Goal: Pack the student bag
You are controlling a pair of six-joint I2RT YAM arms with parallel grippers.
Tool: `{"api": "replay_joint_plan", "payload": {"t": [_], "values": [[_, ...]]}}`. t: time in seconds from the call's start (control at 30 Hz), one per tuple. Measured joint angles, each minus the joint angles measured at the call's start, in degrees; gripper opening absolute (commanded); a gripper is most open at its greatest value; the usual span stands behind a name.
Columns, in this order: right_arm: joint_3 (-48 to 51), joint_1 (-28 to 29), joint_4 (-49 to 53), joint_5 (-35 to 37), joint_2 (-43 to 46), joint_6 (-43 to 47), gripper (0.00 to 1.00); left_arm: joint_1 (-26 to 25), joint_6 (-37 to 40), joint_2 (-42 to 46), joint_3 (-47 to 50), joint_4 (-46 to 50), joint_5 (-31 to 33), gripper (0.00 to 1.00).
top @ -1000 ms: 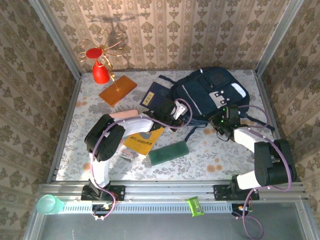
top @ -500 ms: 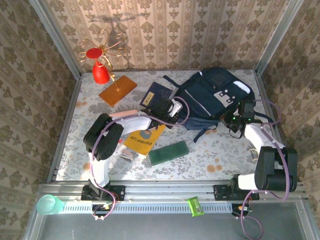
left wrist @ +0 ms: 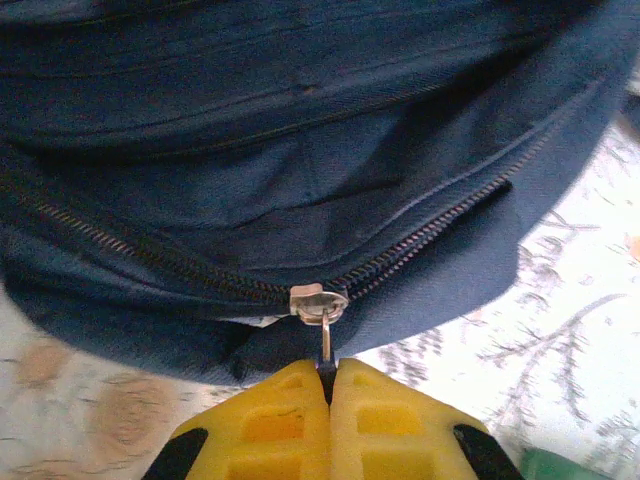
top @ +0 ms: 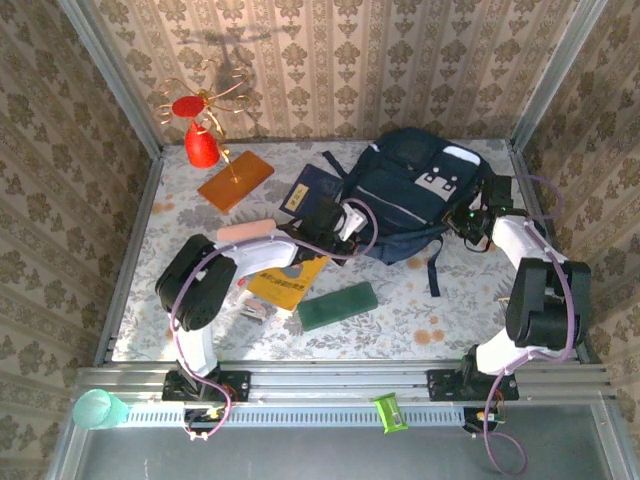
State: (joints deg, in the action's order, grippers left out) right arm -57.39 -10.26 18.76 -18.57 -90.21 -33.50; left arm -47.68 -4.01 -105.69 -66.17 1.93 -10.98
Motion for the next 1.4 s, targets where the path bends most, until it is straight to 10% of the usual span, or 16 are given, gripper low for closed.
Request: {"api": "replay_joint_plan", "payload": {"t": [0.3,0.57,0.67,1.0,1.4], "values": [[5.86,0.33,0.85,1.9,8.76,1.55,0.81,-3.69,-2.84,-1.92,-1.27,-0.02,-2.6,0.0],[16.85,10.12,-2.45,1.4,17.55,-5.99,0.86,-3.74,-3.17,-2.6,-2.6,-0.02,-3.21,0.0],[17.16,13.79,-5.22,1.42,15.21,-8.66,0.78,-3.78,-3.34,-2.6,-2.6,0.0,-3.21,0.0],[15.93,13.97,-7.43,3.91,8.9,-9.46,0.05,-3.65,-3.28,-2.58,-2.16,-0.02,-1.33,0.0],[16.13,0.02,-2.32,0.22,14.6,-3.72,0.04,1.66,-0.33,-0.72,-0.55,-0.26,0.94,0.0]]}}
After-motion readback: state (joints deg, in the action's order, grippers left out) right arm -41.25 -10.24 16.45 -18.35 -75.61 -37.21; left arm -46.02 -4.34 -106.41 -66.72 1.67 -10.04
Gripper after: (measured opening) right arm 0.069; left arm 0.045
